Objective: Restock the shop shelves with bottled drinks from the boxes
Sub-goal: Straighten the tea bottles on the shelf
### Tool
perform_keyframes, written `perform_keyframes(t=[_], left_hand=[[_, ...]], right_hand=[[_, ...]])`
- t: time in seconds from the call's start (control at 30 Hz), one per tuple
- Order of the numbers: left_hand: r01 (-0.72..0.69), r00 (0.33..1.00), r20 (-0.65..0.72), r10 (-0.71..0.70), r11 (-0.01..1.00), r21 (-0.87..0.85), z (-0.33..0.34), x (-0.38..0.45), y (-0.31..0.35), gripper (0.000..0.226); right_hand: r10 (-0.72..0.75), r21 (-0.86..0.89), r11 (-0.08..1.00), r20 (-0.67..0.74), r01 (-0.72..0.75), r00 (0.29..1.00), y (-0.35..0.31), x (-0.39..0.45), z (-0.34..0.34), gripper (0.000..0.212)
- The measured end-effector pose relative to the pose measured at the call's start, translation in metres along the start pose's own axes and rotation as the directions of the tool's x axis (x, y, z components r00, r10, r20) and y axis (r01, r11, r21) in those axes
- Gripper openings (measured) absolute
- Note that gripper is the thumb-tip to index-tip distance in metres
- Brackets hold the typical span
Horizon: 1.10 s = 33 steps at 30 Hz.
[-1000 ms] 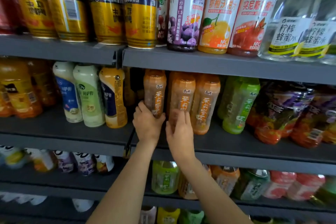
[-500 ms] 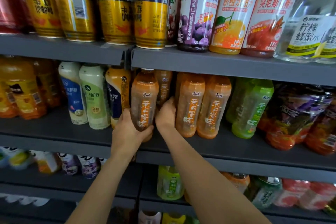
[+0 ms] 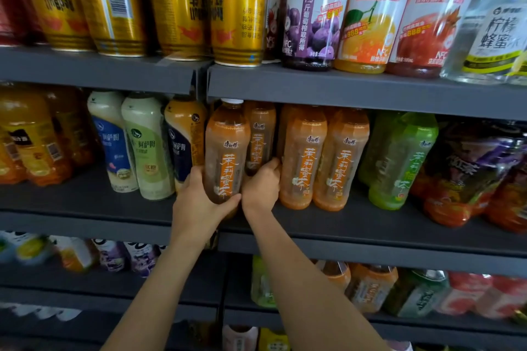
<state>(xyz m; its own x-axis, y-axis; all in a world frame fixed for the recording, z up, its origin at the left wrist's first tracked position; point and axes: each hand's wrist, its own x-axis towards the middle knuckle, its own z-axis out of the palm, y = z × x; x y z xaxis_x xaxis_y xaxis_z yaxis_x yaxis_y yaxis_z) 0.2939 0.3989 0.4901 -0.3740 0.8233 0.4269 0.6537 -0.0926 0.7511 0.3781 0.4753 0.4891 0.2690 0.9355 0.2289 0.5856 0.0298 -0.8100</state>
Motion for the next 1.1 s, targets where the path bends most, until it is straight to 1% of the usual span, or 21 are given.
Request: perform_keyframes(t=[0.1,0.2,0.27,0.33,0.37,0.4,0.47,0.5,0.53,0.57,0.63,0.7,0.77,0.83,0.9,0.93,1.03,1.1], left_hand=[[-0.007,1.0,0.007,0.007,1.0,-0.009,0.0,0.001,-0.001,0.059],[-0.009,1.0,0.015,0.009,1.0,0.003,0.0,0.001,-0.002,0.059],[-0.004,1.0,0.011,0.004,1.0,0.002,-0.001,0.002,0.0,0.059],[0.003,1.0,0.013,-0.003,1.0,-0.011,0.001,0.001,0.003,0.06],[0.01,1.0,0.021,-0.009,1.0,-0.022,0.003,0.0,0.006,0.061],[0.014,0.999,0.029,-0.013,0.999,-0.031,0.007,-0.002,0.009,0.061],[0.005,0.999,0.033,-0.004,0.999,-0.038,0.017,-0.003,0.014,0.062],[-0.002,0.999,0.034,0.004,0.999,-0.036,0.023,-0.003,0.018,0.063],[-0.006,0.999,0.038,0.008,0.999,-0.035,0.028,-0.003,0.021,0.063],[-0.008,0.999,0.043,0.009,0.999,-0.035,0.032,-0.002,0.024,0.064],[-0.012,0.999,0.049,0.014,0.999,-0.044,0.04,-0.002,0.027,0.066],[-0.008,0.999,0.041,0.01,0.999,-0.049,0.046,-0.004,0.027,0.067],[-0.004,1.0,0.019,0.005,0.999,-0.04,0.05,-0.007,0.028,0.068],[-0.006,1.0,-0.025,0.006,1.0,-0.015,0.054,-0.009,0.029,0.068],[-0.005,0.997,-0.071,0.006,1.0,0.006,0.057,-0.011,0.03,0.069],[-0.007,0.996,-0.089,0.007,1.0,0.006,0.059,-0.012,0.03,0.069],[-0.005,0.994,-0.11,0.004,1.0,-0.003,0.063,-0.012,0.03,0.07],[0.001,0.996,-0.094,-0.003,1.0,-0.019,0.065,-0.009,0.03,0.069]], right_hand=[[0.004,0.025,1.0,0.007,-0.004,1.0,0.001,0.0,0.002,0.066],[-0.039,0.098,0.995,0.042,0.035,0.998,0.005,-0.007,0.0,0.07],[-0.107,0.127,0.987,0.077,0.096,0.991,0.008,-0.02,-0.009,0.07],[-0.231,0.105,0.97,0.093,0.221,0.969,0.013,-0.035,-0.024,0.066],[-0.305,0.094,0.95,0.067,0.298,0.95,0.016,-0.042,-0.034,0.063],[-0.372,0.086,0.925,0.008,0.37,0.928,0.018,-0.047,-0.045,0.058],[-0.445,0.058,0.886,-0.17,0.46,0.879,0.022,-0.051,-0.067,0.049],[-0.432,0.039,0.889,-0.258,0.456,0.864,0.025,-0.05,-0.077,0.046],[-0.391,0.028,0.907,-0.318,0.421,0.864,0.03,-0.047,-0.084,0.047],[-0.331,0.032,0.932,-0.335,0.362,0.882,0.034,-0.044,-0.088,0.051],[-0.235,0.028,0.968,-0.249,0.249,0.94,0.04,-0.038,-0.091,0.063],[-0.229,-0.058,0.973,-0.184,0.222,0.956,0.045,-0.036,-0.086,0.069],[-0.246,-0.155,0.964,-0.194,0.218,0.95,0.047,-0.035,-0.079,0.069],[-0.24,-0.189,0.962,-0.248,0.196,0.939,0.046,-0.033,-0.072,0.065],[-0.214,-0.169,0.971,-0.299,0.169,0.93,0.045,-0.032,-0.067,0.057],[-0.198,-0.151,0.976,-0.303,0.158,0.932,0.045,-0.032,-0.066,0.053],[-0.168,-0.126,0.983,-0.287,0.137,0.943,0.048,-0.033,-0.064,0.048],[-0.161,-0.119,0.984,-0.279,0.133,0.947,0.049,-0.032,-0.065,0.048]])
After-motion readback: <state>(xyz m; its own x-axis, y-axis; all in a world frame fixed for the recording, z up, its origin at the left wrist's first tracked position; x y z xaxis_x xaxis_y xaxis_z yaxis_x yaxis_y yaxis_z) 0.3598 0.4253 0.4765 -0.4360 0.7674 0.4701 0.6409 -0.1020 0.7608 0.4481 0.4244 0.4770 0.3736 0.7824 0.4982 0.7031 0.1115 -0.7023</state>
